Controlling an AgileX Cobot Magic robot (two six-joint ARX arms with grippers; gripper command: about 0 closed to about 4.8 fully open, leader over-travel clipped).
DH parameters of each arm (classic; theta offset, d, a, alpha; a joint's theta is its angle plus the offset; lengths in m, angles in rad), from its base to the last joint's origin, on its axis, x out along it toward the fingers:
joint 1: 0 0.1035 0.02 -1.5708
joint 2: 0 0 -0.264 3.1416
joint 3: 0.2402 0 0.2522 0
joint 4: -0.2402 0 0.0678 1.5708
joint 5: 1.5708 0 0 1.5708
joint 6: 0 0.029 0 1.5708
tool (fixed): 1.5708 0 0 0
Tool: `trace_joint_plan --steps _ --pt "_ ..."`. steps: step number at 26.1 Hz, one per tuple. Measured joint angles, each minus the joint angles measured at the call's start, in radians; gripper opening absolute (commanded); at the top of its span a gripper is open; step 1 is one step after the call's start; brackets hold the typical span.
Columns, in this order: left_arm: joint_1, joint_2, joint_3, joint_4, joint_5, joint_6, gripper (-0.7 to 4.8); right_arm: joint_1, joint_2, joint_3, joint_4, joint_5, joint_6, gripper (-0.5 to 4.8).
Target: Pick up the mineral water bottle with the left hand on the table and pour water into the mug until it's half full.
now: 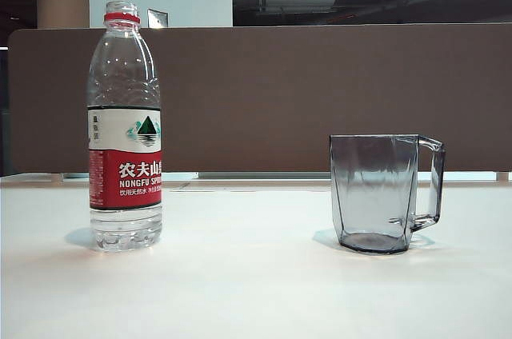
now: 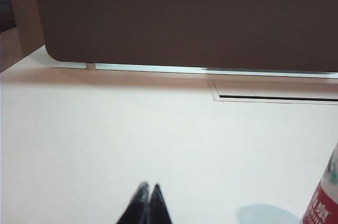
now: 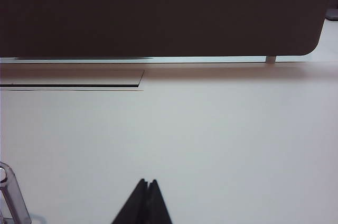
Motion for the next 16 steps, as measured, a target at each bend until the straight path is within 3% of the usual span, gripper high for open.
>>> trace_joint_plan --steps 8,16 --pt "0.000 0.000 0.000 0.004 0.000 0.000 -0.06 0.000 0.000 0.000 0.000 0.000 0.000 -0.08" --pt "0.000 0.000 0.000 0.003 0.000 0.089 -0.06 0.000 0.000 0.000 0.000 0.000 0.000 -0.08"
